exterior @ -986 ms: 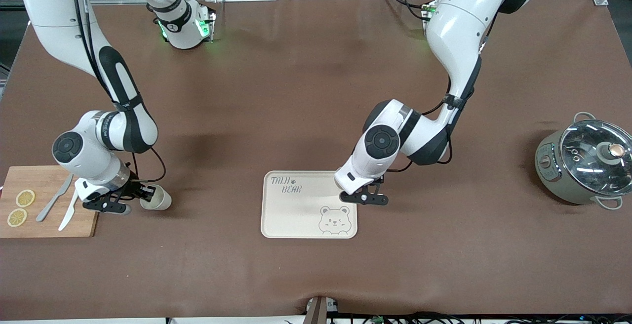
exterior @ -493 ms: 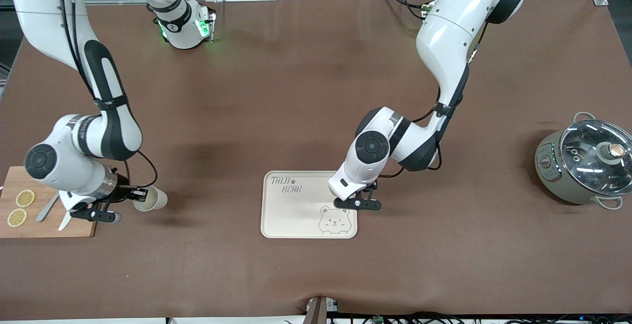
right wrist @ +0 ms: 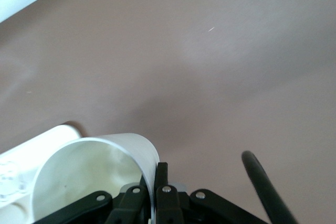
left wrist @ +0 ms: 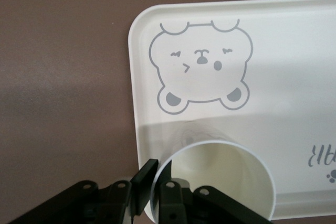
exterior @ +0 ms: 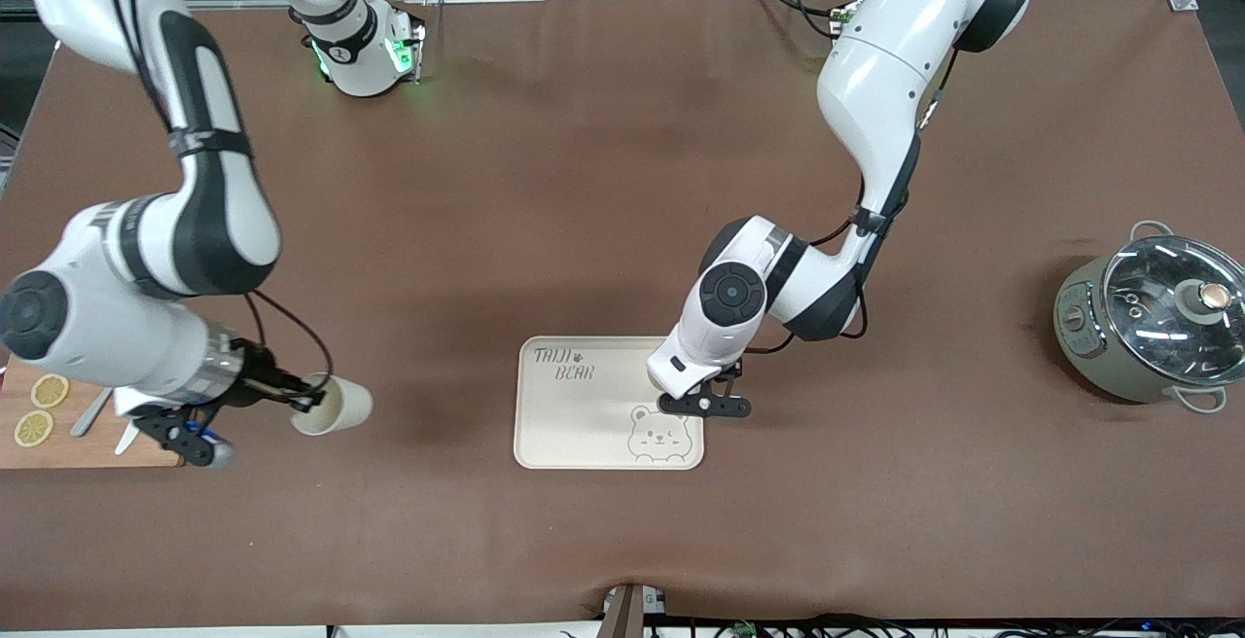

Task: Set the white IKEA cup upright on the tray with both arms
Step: 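Carry the held cup with the right gripper onto the tray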

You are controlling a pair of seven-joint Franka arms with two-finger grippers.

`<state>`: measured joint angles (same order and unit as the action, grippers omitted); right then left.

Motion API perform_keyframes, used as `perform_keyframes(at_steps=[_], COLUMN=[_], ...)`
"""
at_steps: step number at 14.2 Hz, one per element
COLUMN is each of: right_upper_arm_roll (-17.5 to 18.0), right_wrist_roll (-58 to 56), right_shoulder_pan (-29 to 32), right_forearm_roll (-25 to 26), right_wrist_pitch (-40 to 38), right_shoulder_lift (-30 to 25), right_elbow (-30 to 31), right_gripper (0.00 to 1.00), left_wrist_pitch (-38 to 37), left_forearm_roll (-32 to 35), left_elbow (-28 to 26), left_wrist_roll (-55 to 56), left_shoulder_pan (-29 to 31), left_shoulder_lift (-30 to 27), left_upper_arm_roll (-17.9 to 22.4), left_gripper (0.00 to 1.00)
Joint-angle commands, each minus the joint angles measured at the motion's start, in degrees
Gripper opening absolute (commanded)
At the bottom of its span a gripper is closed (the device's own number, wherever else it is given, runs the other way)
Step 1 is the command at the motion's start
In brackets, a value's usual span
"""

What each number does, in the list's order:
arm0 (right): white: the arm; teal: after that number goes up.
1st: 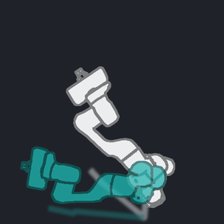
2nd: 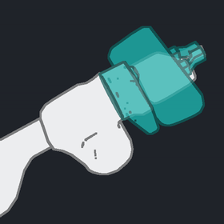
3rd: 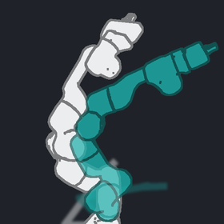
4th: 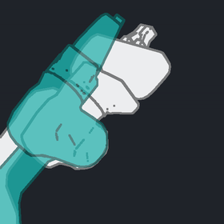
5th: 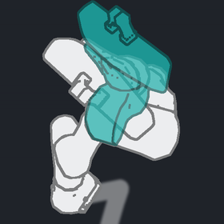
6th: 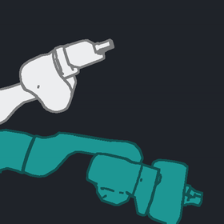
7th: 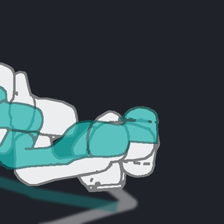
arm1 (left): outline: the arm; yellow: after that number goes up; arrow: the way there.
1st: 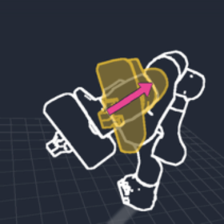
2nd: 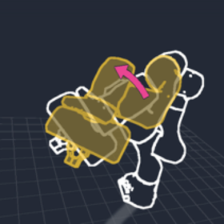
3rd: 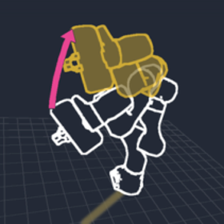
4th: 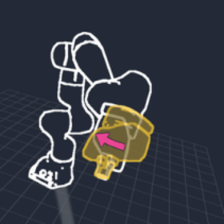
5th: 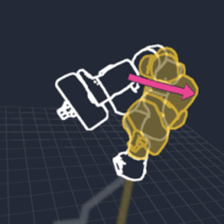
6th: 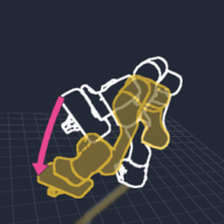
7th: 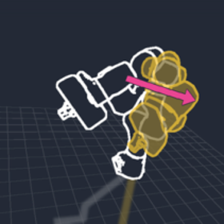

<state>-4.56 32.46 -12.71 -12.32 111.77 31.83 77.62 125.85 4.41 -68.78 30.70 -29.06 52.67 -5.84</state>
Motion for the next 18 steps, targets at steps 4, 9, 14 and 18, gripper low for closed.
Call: perform_keyframes(at_steps=[4,9,14,18], right_upper_arm_roll=[-0.89,-0.89,-0.98,-0.98], right_wrist_roll=[17.00,25.27,27.56,29.68], right_shoulder_pan=[-10.39,-16.11,-18.66,-19.46], right_forearm_roll=[-0.25,6.16,8.37,10.12], right_wrist_pitch=[4.39,12.23,16.36,19.62], right_shoulder_lift=[7.27,12.81,16.06,18.62], right_elbow=[-6.95,-6.86,-6.25,-6.34], right_gripper=[0.00,0.00,0.00,0.00], left_wrist_pitch=[0.10,0.10,0.10,-1.92], left_forearm_roll=[1.30,1.48,1.57,1.39], left_elbow=[1.45,1.36,1.36,1.45], left_wrist_roll=[3.31,4.45,4.72,4.81], left_shoulder_pan=[-1.26,-1.61,-1.61,-1.52], left_shoulder_lift=[0.86,0.68,0.42,-1.34], left_upper_arm_roll=[0.84,0.84,0.84,0.84], left_gripper=[0.00,0.05,0.86,1.00])
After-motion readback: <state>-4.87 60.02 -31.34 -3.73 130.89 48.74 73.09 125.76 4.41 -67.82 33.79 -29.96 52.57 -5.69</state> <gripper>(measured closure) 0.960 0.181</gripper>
